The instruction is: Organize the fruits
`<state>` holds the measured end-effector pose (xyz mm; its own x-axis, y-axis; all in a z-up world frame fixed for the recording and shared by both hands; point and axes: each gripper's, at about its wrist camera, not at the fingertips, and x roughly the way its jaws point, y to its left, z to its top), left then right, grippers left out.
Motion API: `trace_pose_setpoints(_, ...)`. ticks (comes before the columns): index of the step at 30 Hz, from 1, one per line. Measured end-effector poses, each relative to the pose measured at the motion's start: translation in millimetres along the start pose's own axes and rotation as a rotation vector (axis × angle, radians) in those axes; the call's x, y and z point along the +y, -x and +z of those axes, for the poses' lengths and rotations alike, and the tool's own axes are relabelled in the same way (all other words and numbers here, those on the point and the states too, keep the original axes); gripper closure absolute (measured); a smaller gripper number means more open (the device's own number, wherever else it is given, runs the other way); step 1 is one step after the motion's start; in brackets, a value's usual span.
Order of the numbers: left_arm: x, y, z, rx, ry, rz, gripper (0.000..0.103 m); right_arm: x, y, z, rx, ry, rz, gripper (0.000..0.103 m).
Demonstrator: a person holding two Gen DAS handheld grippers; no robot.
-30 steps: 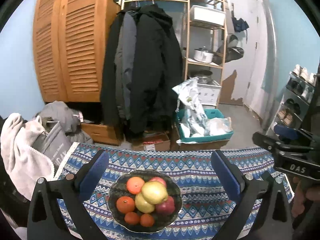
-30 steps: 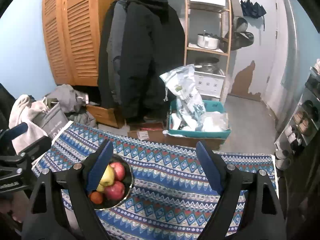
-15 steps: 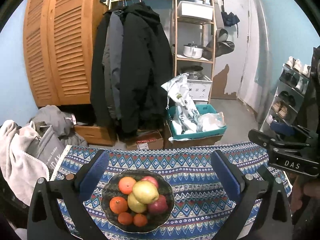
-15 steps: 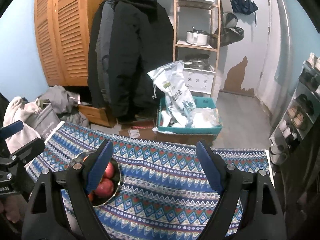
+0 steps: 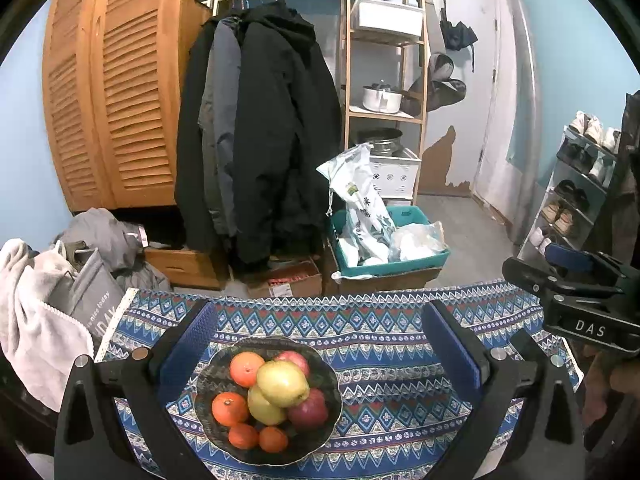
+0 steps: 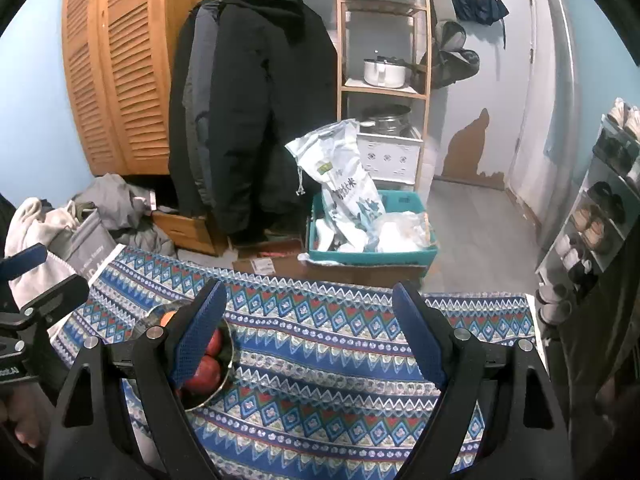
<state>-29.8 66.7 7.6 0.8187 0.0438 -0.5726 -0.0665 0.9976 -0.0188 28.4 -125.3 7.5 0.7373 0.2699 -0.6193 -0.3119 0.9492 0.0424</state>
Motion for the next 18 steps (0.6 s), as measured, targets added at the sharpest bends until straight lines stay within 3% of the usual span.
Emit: trace_pose_setpoints(18,0.5,1.9,0.1,-0.011,0.000,0.004,0.000,-3.1,0.9,-0.2,0.000,0.000,0.001,0.019)
